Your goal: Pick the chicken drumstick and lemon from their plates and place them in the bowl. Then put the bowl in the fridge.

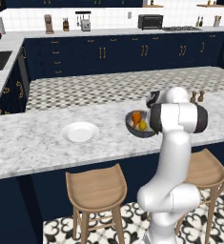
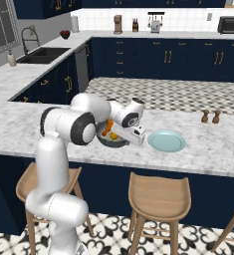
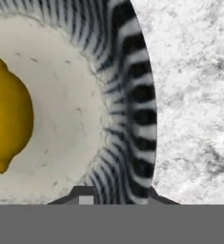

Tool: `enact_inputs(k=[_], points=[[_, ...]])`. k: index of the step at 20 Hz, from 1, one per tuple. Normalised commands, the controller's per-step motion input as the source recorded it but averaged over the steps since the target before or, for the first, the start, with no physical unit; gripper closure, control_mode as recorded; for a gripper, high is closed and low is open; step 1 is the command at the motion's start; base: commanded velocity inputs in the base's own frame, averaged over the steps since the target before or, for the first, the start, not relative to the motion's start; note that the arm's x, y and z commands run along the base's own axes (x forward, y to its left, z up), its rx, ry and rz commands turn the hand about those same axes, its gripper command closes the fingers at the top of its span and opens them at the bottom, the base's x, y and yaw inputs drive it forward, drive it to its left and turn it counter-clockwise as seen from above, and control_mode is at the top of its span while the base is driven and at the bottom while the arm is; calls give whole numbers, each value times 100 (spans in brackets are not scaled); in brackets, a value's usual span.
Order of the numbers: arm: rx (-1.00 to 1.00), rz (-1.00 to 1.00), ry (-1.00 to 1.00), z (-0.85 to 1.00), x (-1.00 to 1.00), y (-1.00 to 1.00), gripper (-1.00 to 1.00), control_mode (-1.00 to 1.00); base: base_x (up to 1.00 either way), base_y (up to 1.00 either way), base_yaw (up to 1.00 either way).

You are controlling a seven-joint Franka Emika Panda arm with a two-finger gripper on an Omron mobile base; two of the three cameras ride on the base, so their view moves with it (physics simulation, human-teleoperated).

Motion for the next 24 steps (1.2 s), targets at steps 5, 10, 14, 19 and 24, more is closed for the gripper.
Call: enact_inputs(k=[5,10,14,19,24], points=[[2,0,0,57,-51,1,100,-100,0,0,0],[3,0,0,67,-82,2,100,-100,0,0,0],[4,-4,0,59,-100,0,100,-100,0,0,0],[1,-11,-1,52,-100,-1,100,-100,0,0,0],[0,-14,-5,14,-96,0,100,-100,0,0,0]])
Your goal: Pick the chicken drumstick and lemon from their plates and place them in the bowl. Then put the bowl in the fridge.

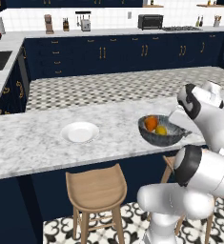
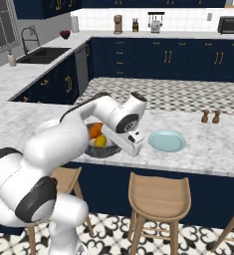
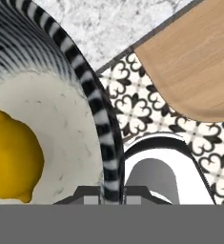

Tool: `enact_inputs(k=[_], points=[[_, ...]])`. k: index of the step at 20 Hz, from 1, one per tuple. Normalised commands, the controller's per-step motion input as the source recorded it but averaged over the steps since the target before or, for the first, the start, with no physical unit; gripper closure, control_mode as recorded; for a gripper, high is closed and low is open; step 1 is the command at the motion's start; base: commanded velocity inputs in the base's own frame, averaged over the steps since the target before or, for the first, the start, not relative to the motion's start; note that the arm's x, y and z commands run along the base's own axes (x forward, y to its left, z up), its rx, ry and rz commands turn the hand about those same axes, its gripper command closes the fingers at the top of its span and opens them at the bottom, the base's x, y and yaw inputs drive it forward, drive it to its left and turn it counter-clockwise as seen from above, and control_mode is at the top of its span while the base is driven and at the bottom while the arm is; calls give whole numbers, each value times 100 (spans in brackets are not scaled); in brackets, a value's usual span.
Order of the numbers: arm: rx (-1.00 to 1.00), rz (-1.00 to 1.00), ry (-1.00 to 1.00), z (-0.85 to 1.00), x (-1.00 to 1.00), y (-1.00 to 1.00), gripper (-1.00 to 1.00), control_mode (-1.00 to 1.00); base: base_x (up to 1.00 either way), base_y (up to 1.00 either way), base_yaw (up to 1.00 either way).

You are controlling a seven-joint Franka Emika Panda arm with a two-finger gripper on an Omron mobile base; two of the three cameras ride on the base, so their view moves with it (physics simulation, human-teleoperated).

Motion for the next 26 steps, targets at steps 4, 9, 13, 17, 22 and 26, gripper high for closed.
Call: enact_inputs(k=[4,9,13,17,22,26], points=[[0,-3,0,0,0,0,100,100,-10,-1,0],[0,0,0,0,0,0,100,100,-88,-36,-31],[0,0,0,0,0,0,100,100,-4,-26,-61],[0,0,0,0,0,0,100,100,2,-31,-65],[0,0,0,0,0,0,100,100,5,-35,-64],[0,0,0,0,0,0,100,100,0,0,-83]])
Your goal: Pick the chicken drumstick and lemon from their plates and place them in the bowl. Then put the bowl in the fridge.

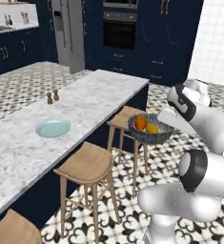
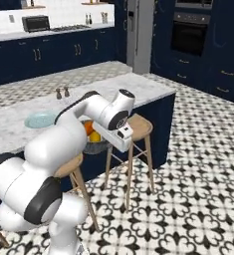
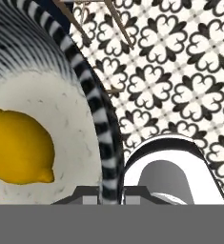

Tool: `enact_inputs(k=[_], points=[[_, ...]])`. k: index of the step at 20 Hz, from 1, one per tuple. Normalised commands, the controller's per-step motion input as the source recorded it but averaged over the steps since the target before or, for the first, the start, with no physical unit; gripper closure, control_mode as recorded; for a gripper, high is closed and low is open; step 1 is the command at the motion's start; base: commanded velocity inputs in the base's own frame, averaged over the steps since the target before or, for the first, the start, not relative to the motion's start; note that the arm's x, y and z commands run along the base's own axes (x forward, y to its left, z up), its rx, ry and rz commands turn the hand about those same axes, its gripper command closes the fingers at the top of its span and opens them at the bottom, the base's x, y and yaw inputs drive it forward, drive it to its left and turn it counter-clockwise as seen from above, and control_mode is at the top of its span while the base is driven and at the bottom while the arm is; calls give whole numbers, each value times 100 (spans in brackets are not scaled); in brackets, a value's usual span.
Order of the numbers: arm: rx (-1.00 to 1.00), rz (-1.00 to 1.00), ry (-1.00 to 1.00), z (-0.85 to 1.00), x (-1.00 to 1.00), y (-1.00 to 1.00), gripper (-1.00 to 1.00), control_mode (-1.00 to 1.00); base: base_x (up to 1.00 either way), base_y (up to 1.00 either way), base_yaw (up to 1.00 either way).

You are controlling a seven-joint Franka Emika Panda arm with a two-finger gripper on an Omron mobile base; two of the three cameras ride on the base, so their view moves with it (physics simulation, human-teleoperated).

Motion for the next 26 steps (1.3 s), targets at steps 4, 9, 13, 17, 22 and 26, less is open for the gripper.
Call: enact_inputs(k=[4,9,13,17,22,26], points=[[0,0,0,0,0,0,100,100,0,-2,-88],[0,0,0,0,0,0,100,100,37,-1,-81],[0,0,0,0,0,0,100,100,100,-44,-15],[0,0,0,0,0,0,100,100,100,-46,0],[0,0,0,0,0,0,100,100,100,-30,0],[0,0,0,0,0,0,100,100,100,-10,-3]])
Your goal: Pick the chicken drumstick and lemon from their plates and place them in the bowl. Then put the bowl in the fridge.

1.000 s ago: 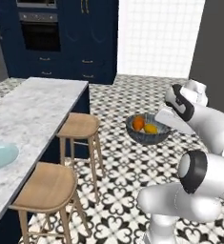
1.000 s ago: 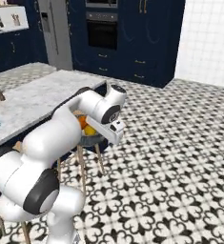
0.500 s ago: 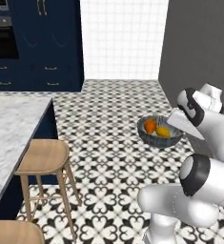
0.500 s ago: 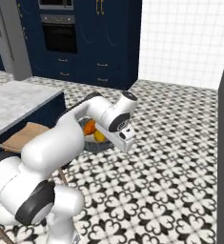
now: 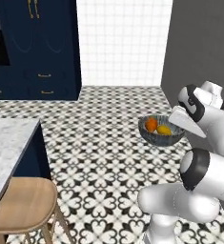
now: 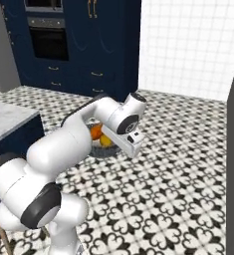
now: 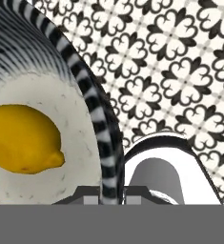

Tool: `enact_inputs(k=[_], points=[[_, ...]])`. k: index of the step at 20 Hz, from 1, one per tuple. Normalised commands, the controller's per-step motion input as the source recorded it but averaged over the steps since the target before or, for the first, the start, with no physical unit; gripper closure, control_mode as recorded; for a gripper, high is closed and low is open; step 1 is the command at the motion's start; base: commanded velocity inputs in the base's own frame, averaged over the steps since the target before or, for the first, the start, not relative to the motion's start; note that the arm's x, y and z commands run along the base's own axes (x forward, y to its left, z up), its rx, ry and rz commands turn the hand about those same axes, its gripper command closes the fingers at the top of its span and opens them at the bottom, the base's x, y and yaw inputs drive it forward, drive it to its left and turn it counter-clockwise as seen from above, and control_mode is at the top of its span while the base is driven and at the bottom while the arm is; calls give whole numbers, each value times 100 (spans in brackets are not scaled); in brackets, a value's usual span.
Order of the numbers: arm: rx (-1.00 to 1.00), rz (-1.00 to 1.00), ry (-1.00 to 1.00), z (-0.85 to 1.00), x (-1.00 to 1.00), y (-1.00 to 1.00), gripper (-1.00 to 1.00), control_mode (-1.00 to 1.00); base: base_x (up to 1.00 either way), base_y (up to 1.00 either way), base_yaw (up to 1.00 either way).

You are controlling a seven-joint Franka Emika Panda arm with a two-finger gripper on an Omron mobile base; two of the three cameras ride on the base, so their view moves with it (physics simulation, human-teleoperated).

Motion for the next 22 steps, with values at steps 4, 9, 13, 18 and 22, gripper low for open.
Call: enact_inputs(k=[4,9,13,18,22], points=[[0,0,0,0,0,0,100,100,100,-1,-4],[0,0,0,0,0,0,100,100,100,0,-5],[0,0,0,0,0,0,100,100,100,0,-3],[0,0,0,0,0,0,100,100,100,0,-1],[0,0,0,0,0,0,100,100,100,0,18]])
